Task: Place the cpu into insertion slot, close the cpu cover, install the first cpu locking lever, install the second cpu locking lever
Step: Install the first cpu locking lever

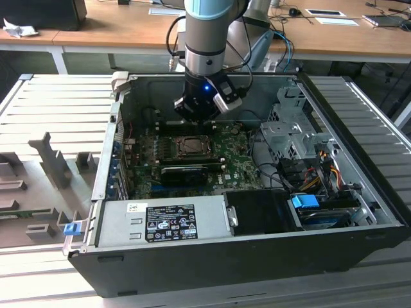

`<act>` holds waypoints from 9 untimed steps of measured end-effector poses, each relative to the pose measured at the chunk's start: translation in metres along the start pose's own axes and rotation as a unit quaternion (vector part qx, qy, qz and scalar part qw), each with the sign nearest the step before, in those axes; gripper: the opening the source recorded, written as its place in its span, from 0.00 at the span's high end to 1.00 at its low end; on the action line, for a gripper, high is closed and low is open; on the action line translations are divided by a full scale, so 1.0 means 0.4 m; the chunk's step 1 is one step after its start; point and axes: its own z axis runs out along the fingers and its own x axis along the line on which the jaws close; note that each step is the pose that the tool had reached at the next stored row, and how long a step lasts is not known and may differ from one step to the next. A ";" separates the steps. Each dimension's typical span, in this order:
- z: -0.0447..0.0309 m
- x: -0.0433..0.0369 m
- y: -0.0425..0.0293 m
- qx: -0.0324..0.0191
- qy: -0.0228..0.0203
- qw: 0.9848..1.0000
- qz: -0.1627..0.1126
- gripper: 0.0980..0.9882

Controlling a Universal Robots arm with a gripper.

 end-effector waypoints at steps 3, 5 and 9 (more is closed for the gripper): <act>0.000 0.000 -0.002 0.000 0.000 1.000 0.000 0.99; 0.000 0.000 -0.004 0.000 0.000 1.000 0.000 0.99; -0.001 0.001 -0.007 0.000 0.000 1.000 0.000 0.99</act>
